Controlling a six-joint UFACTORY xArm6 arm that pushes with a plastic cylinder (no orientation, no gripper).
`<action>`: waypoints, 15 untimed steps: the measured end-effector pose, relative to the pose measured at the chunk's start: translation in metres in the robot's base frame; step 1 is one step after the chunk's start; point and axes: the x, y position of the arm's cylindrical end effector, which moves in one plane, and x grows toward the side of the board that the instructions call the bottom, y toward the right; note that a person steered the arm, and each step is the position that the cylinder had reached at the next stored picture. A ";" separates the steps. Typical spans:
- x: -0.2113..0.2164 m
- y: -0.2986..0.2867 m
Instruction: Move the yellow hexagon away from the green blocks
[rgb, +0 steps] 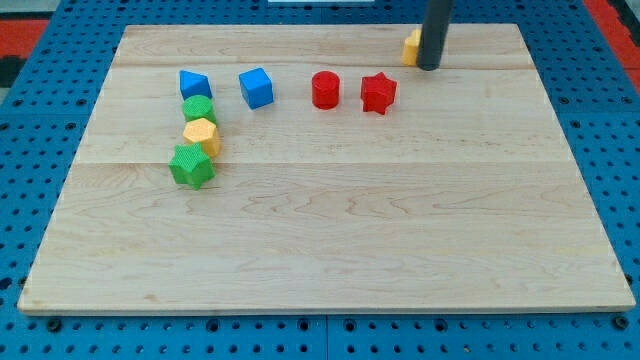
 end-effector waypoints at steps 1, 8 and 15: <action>0.011 0.027; 0.156 -0.372; 0.106 -0.288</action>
